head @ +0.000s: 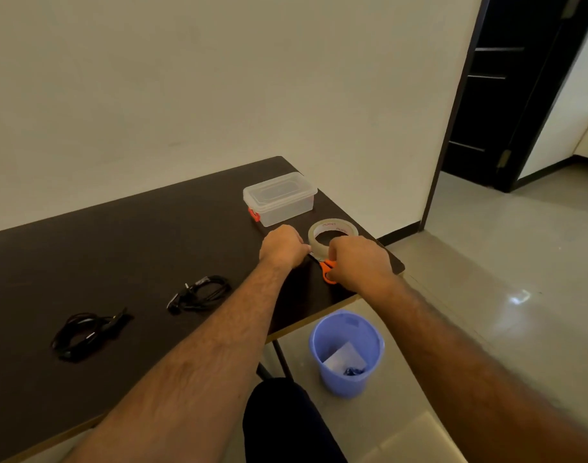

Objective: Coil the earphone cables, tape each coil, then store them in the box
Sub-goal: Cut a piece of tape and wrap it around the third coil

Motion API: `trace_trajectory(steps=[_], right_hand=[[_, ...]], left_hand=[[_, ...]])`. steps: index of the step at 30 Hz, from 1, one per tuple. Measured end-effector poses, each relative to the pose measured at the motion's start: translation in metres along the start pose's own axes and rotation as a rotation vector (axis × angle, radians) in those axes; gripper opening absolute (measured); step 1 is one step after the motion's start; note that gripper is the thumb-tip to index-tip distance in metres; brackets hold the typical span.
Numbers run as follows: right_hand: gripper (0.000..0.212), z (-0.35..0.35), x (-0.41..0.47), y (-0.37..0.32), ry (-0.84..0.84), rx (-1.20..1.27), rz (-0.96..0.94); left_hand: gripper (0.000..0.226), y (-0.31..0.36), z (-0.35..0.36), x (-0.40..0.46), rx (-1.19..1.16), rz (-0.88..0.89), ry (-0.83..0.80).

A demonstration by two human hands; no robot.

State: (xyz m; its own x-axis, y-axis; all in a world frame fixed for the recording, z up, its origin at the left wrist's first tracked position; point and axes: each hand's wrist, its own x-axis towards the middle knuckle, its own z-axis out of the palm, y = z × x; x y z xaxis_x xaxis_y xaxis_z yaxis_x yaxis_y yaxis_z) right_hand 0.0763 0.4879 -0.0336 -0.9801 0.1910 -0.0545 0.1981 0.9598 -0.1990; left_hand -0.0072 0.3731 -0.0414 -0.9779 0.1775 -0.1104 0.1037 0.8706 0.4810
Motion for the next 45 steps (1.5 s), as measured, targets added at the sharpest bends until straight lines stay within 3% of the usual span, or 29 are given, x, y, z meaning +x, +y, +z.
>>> trace_trajectory(steps=[13, 17, 23, 30, 38, 45], right_hand=[[0.034, -0.013, -0.003, 0.014, -0.137, -0.097, -0.063], [0.035, -0.027, -0.008, 0.031, -0.120, 0.126, -0.035], [0.036, -0.022, 0.004, 0.030, 0.166, 0.511, -0.054], [0.036, -0.012, 0.018, 0.028, 0.038, 0.248, -0.090], [0.041, -0.010, 0.034, 0.021, 0.155, 0.312, 0.062], [0.048, -0.012, 0.054, 0.004, 0.134, 0.175, 0.124]], left_hand=[[0.012, 0.002, 0.000, 0.006, 0.013, -0.038, -0.008], [0.012, -0.002, 0.001, 0.008, -0.017, -0.006, -0.024], [0.018, -0.003, 0.000, 0.006, -0.042, 0.009, -0.031], [0.013, -0.005, -0.004, 0.001, -0.034, -0.030, -0.020], [0.021, -0.010, -0.025, -0.003, 0.027, -0.085, -0.057], [0.028, -0.027, -0.039, -0.006, 0.097, -0.053, -0.155]])
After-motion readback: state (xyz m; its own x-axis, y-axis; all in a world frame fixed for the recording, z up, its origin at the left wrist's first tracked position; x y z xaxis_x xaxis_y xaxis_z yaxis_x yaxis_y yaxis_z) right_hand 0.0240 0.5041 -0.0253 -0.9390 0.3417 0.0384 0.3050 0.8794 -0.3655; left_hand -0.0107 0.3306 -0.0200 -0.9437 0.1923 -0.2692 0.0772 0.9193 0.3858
